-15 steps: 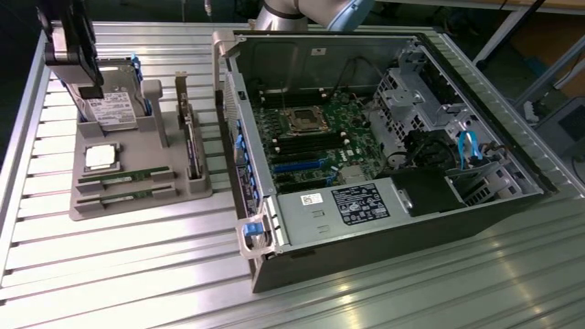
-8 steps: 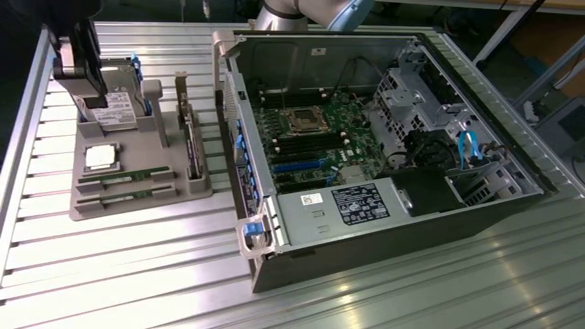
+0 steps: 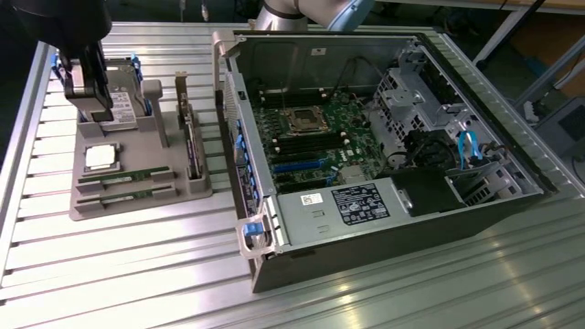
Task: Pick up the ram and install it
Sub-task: 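Pick up the ram and move it above insertion slot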
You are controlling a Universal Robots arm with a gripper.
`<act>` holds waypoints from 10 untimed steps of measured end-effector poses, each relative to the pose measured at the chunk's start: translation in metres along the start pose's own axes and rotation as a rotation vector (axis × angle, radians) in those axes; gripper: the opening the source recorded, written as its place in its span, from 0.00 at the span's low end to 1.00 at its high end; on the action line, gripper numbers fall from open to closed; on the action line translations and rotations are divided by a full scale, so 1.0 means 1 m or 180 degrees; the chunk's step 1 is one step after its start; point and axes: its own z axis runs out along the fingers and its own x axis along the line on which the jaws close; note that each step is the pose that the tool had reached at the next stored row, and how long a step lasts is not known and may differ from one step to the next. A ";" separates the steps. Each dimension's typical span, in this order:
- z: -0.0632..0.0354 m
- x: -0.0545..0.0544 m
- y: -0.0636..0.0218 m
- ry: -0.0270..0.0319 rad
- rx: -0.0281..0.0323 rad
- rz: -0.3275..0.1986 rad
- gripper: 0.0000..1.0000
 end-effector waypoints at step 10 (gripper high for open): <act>0.0271 0.000 -0.0010 0.0000 0.0001 -0.0007 0.30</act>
